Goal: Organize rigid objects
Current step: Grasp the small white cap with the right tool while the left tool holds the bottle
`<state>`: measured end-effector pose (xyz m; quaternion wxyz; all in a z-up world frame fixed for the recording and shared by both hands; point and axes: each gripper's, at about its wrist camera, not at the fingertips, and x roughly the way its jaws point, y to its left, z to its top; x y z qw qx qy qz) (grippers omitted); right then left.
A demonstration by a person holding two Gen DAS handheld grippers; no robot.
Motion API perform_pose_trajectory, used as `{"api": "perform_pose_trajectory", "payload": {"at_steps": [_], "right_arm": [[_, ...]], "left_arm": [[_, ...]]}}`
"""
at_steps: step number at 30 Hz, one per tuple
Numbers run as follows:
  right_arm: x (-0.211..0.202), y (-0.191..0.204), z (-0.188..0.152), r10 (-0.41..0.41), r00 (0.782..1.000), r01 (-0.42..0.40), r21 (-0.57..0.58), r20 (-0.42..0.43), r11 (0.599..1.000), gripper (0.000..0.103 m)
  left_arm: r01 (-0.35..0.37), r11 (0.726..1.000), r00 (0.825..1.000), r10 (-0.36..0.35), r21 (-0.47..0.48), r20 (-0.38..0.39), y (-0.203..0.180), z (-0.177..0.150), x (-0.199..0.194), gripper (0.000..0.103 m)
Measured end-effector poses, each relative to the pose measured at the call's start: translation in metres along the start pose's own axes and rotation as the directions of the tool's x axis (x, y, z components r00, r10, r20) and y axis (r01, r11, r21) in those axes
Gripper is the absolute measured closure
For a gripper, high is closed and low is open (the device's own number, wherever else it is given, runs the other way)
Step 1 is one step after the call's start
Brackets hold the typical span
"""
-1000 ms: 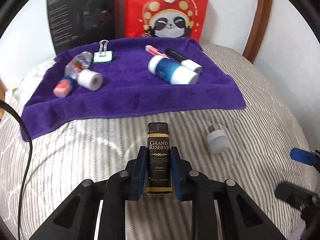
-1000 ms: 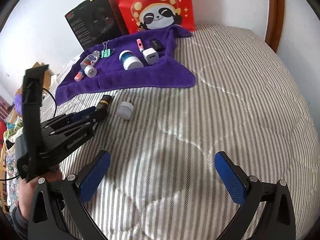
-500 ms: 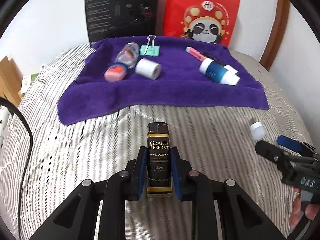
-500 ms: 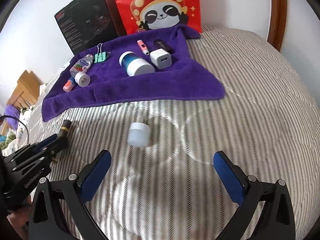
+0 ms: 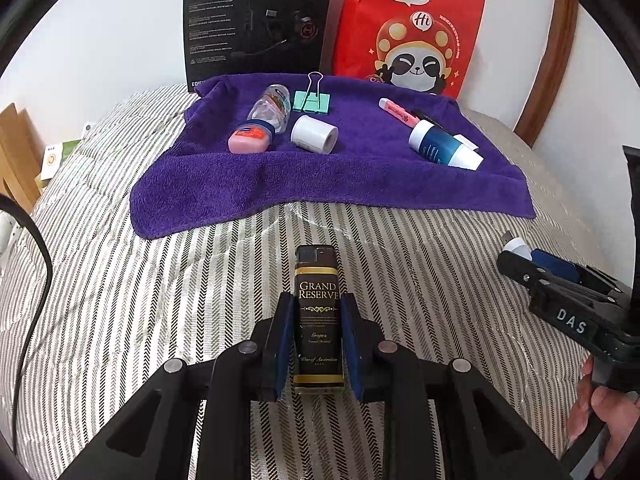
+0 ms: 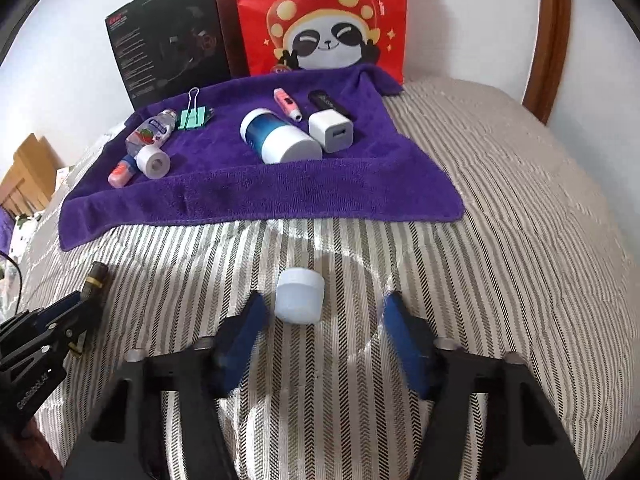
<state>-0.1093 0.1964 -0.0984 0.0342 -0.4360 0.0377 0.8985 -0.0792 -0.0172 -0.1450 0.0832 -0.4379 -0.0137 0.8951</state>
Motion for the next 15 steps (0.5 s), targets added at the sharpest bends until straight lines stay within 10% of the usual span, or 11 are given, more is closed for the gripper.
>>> {"api": "perform_pose_trajectory", "payload": {"at_steps": [6,9,15], "right_arm": [[0.000,0.007,0.001,-0.014,1.000,0.014,-0.028,0.017,0.999,0.058],[0.001,0.011,0.000,0.007,1.000,-0.006,-0.049,0.021,0.999,0.079],[0.001,0.008,0.001,0.045,0.999,-0.045,-0.049,0.003,0.998,0.079]], "left_arm": [[0.010,1.000,1.000,-0.010,0.006,0.006,0.001,0.000,0.000,0.081],[0.025,1.000,1.000,-0.025,0.003,0.006,0.003,0.000,-0.002,0.081],[0.038,0.999,0.999,-0.038,0.003,0.003,0.005,0.000,-0.003,0.081]]}}
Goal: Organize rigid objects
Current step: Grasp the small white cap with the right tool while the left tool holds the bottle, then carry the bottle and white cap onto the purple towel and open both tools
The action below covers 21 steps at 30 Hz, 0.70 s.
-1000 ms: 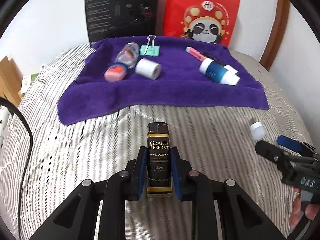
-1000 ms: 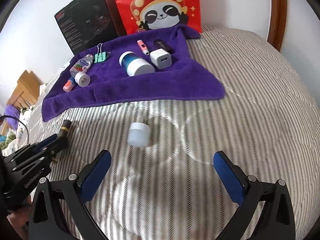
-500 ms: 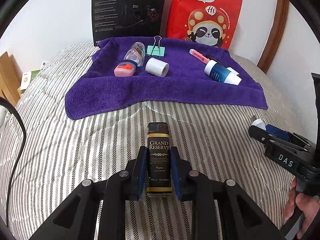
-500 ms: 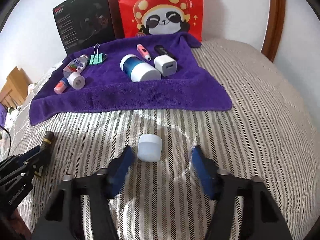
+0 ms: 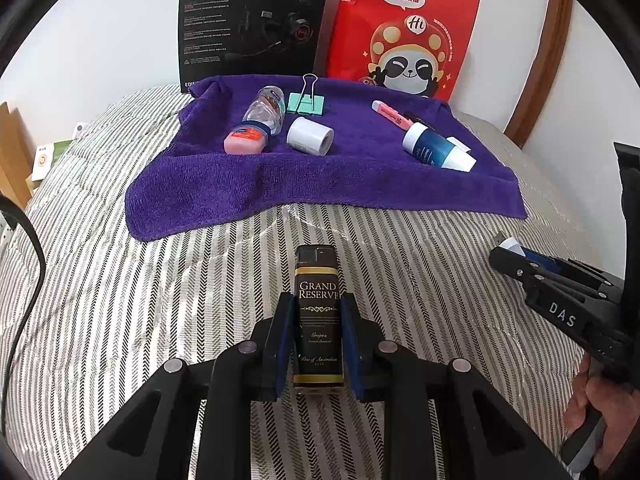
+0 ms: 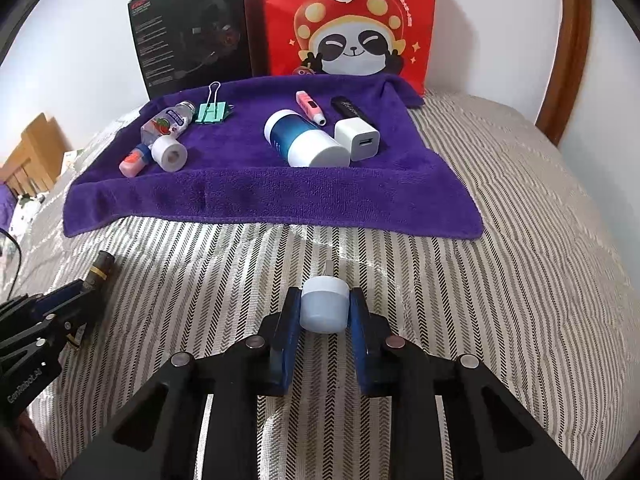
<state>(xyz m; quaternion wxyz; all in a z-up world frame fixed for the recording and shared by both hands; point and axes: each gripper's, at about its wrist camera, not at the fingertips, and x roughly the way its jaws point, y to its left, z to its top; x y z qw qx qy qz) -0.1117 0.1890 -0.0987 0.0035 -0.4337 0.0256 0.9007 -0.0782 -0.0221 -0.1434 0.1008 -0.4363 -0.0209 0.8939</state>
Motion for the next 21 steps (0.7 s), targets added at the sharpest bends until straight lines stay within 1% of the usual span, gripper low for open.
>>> {"api": "perform_pose_trajectory", "payload": {"at_steps": [7,9,11,13,17,21], "right_arm": [[-0.010,-0.005,-0.003,0.059,0.998,-0.059,-0.014,-0.007,0.998,0.079],[-0.019,-0.009,-0.004,0.092,0.996,-0.092,-0.011,0.015,0.996,0.079],[-0.026,-0.009,-0.003,0.089,0.996,-0.088,-0.026,0.020,0.996,0.079],[-0.032,-0.012,-0.001,0.112,0.993,-0.111,-0.025,0.030,0.993,0.079],[-0.040,-0.018,0.010,0.149,0.988,-0.148,-0.030,0.036,0.989,0.079],[-0.042,-0.018,0.027,0.169,0.985,-0.167,-0.054,0.044,0.985,0.079]], "left_arm": [[0.014,1.000,1.000,-0.014,-0.018,-0.001,0.006,0.002,-0.004,0.081],[0.013,1.000,1.000,-0.013,-0.022,0.001,0.008,0.005,-0.006,0.081],[0.023,0.999,1.000,-0.023,-0.032,-0.001,0.011,0.007,-0.008,0.081],[0.037,0.998,0.999,-0.037,-0.042,0.000,0.013,0.011,-0.009,0.081],[0.041,0.998,0.999,-0.040,-0.042,0.005,0.018,0.025,-0.015,0.081],[0.044,0.998,0.999,-0.043,-0.048,0.021,0.027,0.046,-0.020,0.081]]}}
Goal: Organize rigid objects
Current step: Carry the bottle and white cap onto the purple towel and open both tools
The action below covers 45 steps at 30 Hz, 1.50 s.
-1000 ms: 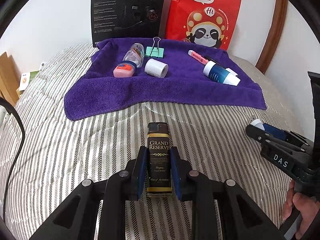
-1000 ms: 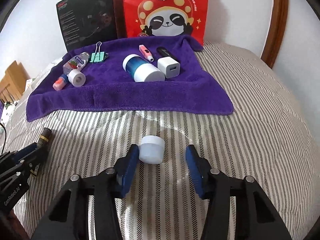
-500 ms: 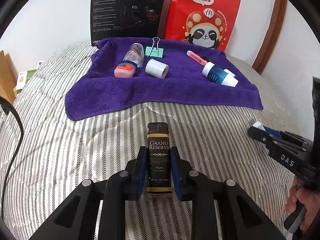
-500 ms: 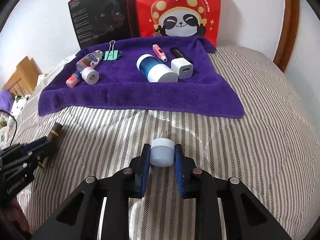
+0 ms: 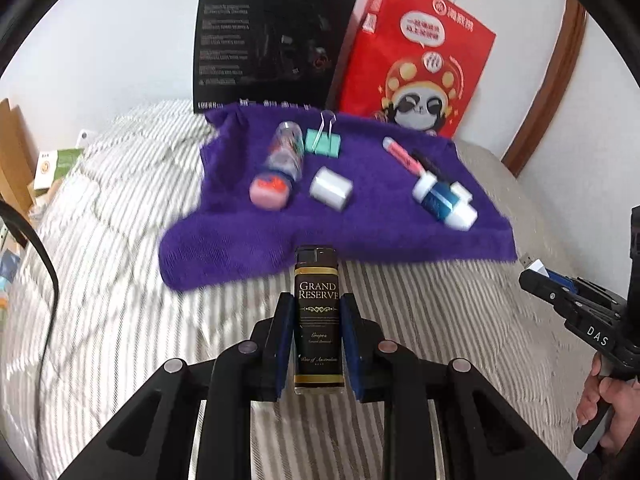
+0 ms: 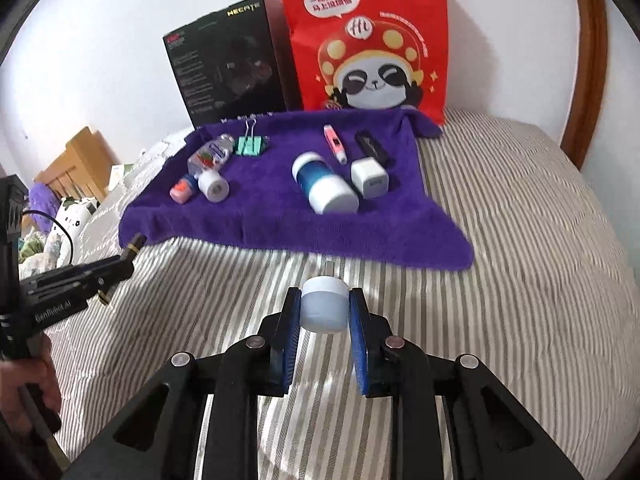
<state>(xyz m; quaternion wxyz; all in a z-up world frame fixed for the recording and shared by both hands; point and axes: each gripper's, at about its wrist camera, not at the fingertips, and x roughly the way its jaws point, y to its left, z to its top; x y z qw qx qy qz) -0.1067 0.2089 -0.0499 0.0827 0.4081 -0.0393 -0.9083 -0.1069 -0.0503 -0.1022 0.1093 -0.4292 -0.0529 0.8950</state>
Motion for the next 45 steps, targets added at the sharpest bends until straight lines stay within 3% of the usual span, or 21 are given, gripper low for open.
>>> {"api": "perform_pose_trajectory", "payload": {"at_steps": [9,16,21,28,45], "right_arm": [[0.027,0.005,0.060,0.078,0.997,-0.077,-0.074,0.000,0.994,0.079],[0.070,0.015,0.091,0.120,0.991,-0.127,-0.105,-0.066,0.986,0.079],[0.093,0.022,0.097,0.113,0.986,-0.130,-0.136,-0.126,0.982,0.079],[0.110,0.032,0.096,0.105,0.978,-0.138,-0.182,-0.182,0.974,0.079],[0.134,0.036,0.098,0.068,0.968,-0.135,-0.276,-0.240,0.952,0.079]], "left_arm": [[0.010,0.999,1.000,-0.008,0.051,-0.027,0.013,0.054,0.020,0.081],[0.060,0.996,0.992,-0.051,0.071,-0.111,0.019,0.077,0.056,0.081],[0.053,0.993,0.982,-0.033,0.105,-0.185,0.015,0.082,0.076,0.081],[0.040,0.988,0.974,-0.006,0.146,-0.227,0.005,0.087,0.088,0.081],[0.029,0.976,0.963,0.030,0.215,-0.267,-0.009,0.089,0.116,0.081]]}}
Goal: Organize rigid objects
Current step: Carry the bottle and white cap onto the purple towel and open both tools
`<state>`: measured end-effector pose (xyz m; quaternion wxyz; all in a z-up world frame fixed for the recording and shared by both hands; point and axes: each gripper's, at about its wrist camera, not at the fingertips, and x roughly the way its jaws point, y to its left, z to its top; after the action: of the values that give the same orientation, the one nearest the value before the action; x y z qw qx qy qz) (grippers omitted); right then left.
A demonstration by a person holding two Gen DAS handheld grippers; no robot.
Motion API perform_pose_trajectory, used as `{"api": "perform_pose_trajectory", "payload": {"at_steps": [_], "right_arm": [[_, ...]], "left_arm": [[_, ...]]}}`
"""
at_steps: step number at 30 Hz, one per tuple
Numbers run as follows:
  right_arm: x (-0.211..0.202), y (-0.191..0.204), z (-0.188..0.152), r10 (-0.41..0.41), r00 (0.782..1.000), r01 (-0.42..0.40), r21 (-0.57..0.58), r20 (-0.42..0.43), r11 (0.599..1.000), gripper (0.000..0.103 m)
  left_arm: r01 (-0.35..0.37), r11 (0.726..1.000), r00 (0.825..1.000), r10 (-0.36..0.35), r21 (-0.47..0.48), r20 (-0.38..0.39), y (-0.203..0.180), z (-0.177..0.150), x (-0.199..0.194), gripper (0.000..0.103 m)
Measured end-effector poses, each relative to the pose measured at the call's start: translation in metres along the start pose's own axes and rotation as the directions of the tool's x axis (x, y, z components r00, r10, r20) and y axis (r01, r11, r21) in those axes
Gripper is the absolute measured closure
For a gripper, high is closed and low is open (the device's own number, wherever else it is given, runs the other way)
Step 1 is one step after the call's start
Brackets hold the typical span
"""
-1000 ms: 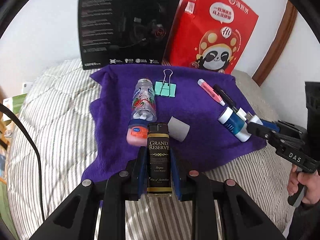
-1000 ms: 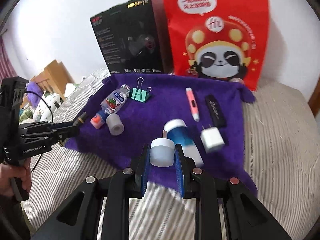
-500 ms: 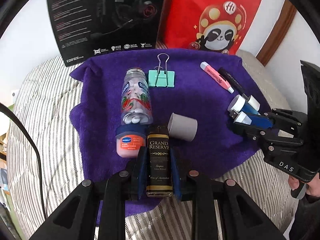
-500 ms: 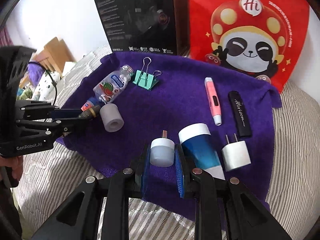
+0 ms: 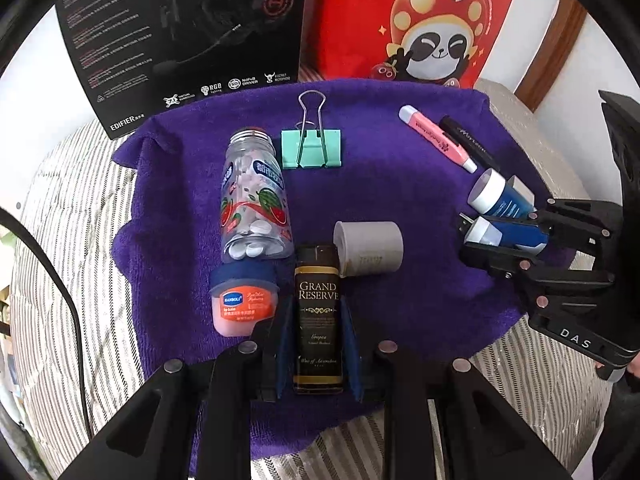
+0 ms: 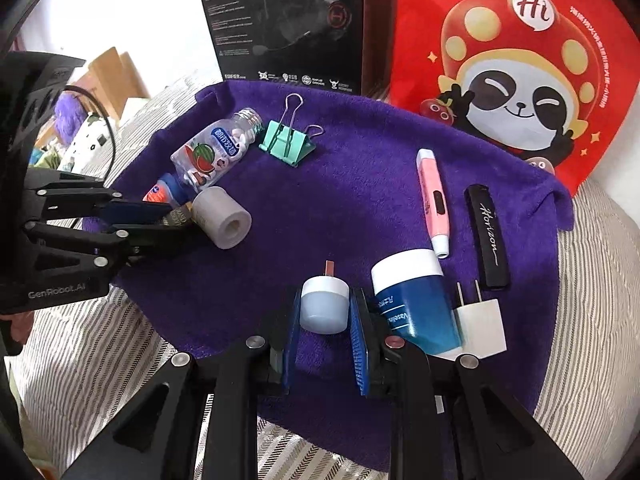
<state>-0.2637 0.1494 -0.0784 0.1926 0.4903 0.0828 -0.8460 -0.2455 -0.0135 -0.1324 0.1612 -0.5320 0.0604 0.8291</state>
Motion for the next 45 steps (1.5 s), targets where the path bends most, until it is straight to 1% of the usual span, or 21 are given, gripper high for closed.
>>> {"api": "perform_pose_trajectory", "payload": {"at_steps": [9,13,17,21,23,25,29,31,33,34,35,36,37,38,39,40,41,42,44,45], "right_arm": [[0.001,0.000,0.000,0.011,1.000,-0.011,-0.049,-0.012,0.999,0.079],[0.003,-0.003,0.003,0.035,0.999,-0.037,-0.065,-0.030,0.997,0.079],[0.003,0.001,0.003,0.026,0.999,-0.030,-0.103,-0.043,0.994,0.078],[0.003,0.001,0.005,0.035,0.998,-0.041,-0.100,-0.058,0.994,0.077],[0.002,0.000,0.004,0.051,0.996,-0.057,-0.094,-0.069,0.994,0.074],[0.000,-0.001,0.002,0.061,0.995,-0.068,-0.082,-0.081,0.994,0.073],[-0.005,-0.003,-0.001,0.066,0.992,-0.073,-0.067,-0.103,0.995,0.072],[-0.008,-0.003,-0.002,0.058,0.993,-0.064,-0.062,-0.101,0.996,0.072],[-0.014,-0.002,-0.003,0.056,0.994,-0.061,-0.055,-0.094,0.997,0.068],[-0.018,-0.002,-0.004,0.059,0.994,-0.063,-0.052,-0.087,0.997,0.062],[-0.025,0.000,-0.005,0.055,0.996,-0.059,-0.048,-0.075,0.997,0.057],[-0.030,0.000,-0.005,0.051,0.996,-0.054,-0.043,-0.067,0.998,0.055],[-0.037,0.001,-0.006,0.049,0.997,-0.051,-0.031,-0.056,0.998,0.050],[-0.046,0.002,-0.008,0.050,0.998,-0.051,-0.007,-0.041,0.999,0.043],[-0.052,0.003,-0.009,0.051,0.998,-0.051,0.011,-0.030,0.999,0.038],[-0.060,0.005,-0.012,0.047,0.999,-0.046,0.029,-0.018,0.999,0.029],[-0.070,0.007,-0.016,0.032,0.999,-0.032,0.051,-0.002,0.998,0.019],[-0.079,0.009,-0.020,0.016,1.000,-0.017,0.069,0.014,0.997,0.015],[-0.094,0.014,-0.027,-0.004,0.999,0.001,0.101,0.034,0.995,0.001],[-0.099,0.017,-0.030,-0.010,0.999,0.005,0.113,0.037,0.994,0.000]], "left_arm": [[-0.017,0.999,1.000,0.017,0.037,-0.017,-0.003,0.005,0.003,0.080],[-0.018,0.998,1.000,0.019,0.054,-0.021,-0.003,0.008,0.004,0.080],[-0.035,0.996,0.999,0.037,0.085,-0.021,-0.006,0.008,0.003,0.080],[-0.032,0.996,0.999,0.035,0.089,-0.039,-0.006,0.009,0.001,0.077],[-0.029,0.995,0.998,0.034,0.090,-0.047,-0.007,0.009,0.001,0.076],[-0.029,0.996,0.998,0.034,0.090,-0.051,-0.006,0.008,0.000,0.076],[-0.009,0.998,0.998,0.013,0.067,-0.058,-0.003,0.006,-0.005,0.070],[-0.014,0.998,0.999,0.017,0.056,-0.046,-0.002,0.003,-0.012,0.066],[-0.020,0.999,0.999,0.021,0.051,-0.029,-0.001,-0.001,-0.023,0.053],[-0.026,0.998,1.000,0.026,0.049,-0.016,-0.002,-0.004,-0.029,0.047],[-0.037,0.998,0.999,0.037,0.048,0.001,-0.002,-0.007,-0.038,0.031],[-0.044,0.998,0.999,0.044,0.047,0.015,-0.002,-0.011,-0.045,0.021],[-0.048,0.998,0.998,0.047,0.042,0.034,-0.001,-0.013,-0.053,0.020],[-0.042,0.999,0.998,0.041,0.029,0.047,-0.001,-0.017,-0.061,0.018],[-0.031,0.999,0.998,0.030,0.009,0.057,-0.002,-0.020,-0.068,0.013],[-0.024,1.000,0.998,0.024,-0.007,0.066,-0.003,-0.020,-0.075,0.009],[-0.021,1.000,0.997,0.022,-0.021,0.079,-0.003,-0.025,-0.084,0.001],[-0.023,0.999,0.995,0.025,-0.030,0.091,-0.003,-0.030,-0.091,0.000],[-0.023,0.998,0.995,0.028,-0.052,0.097,-0.005,-0.037,-0.100,0.000],[-0.016,0.998,0.996,0.022,-0.068,0.092,-0.008,-0.040,-0.103,0.000]]}}
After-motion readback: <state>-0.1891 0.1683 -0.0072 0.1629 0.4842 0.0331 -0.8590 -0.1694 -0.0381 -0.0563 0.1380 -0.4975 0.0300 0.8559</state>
